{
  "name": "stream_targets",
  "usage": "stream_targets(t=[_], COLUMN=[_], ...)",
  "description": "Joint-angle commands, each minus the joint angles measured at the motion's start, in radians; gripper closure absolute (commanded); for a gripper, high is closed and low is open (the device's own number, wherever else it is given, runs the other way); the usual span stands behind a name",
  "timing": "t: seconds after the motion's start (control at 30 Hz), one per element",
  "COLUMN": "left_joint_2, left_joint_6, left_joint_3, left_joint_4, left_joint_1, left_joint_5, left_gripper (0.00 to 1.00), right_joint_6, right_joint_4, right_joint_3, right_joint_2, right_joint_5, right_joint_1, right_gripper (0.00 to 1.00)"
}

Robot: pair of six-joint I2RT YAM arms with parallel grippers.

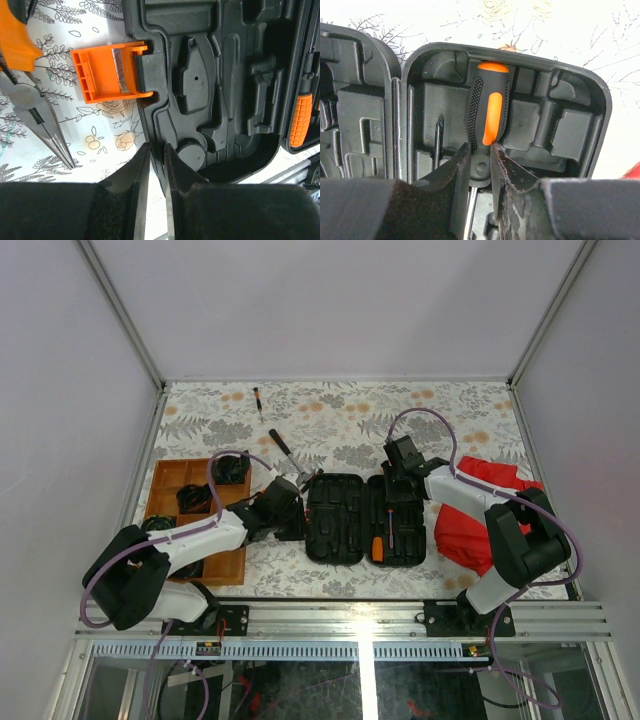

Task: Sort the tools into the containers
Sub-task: Place the screwdriver in the storage box, then adjust the screwdriver in the storage box.

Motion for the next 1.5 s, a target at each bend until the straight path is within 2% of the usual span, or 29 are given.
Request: stream_targets(t=[0.0, 0.07, 0.23, 0.47, 0.67, 0.83, 1.07, 1.23, 1.47], left_joint_2=[-0.024, -0.031, -0.066, -0.132, -0.19, -0.235, -0.252, -0.17, 0.063], left_joint_6=[0.01, 0.006, -0.006, -0.003, -0.001, 0.012, -0.061, -0.158, -0.228], left_joint_3=[0.027, 0.032, 0.036, 0.051, 0.072, 0.11, 0.192, 0.275, 0.429], left_joint_4=[-0.096, -0.111, -0.129, -0.144, -0.164, -0.216, -0.27, -0.266, -0.205], left_joint_1=[0.004, 0.004, 0.005, 0.004, 0.005, 0.0, -0.129, -0.264, -0.392], left_joint_5=[-0.087, -0.102, -0.122, -0.134, -0.144, -0.174, -0.289, -0.367, -0.388], left_gripper=[0.87, 0.83, 0.62, 0.54, 0.51, 0.48, 0.48, 0.49, 0.52], right_joint_6=[-0.007, 0.003, 0.022, 0.028, 0.014, 0.015, 0.051, 0.06, 0.05], right_joint_4=[-0.032, -0.042, -0.036, -0.041, 0.039, 0.067, 0.061, -0.023, -0.095], right_joint_3=[-0.005, -0.006, -0.022, -0.019, -0.061, -0.098, -0.134, -0.127, -0.167], right_joint_2=[0.005, 0.008, -0.025, -0.084, -0.187, -0.288, -0.378, -0.391, -0.486], right_joint_5=[0.076, 0.078, 0.05, -0.007, -0.124, -0.11, -0.065, -0.009, 0.012], right_joint_1=[-0.007, -0.007, -0.007, -0.007, -0.006, -0.007, -0.007, -0.012, -0.062], right_gripper=[0.72, 0.71, 0.64, 0.59, 0.57, 0.56, 0.54, 0.54, 0.54])
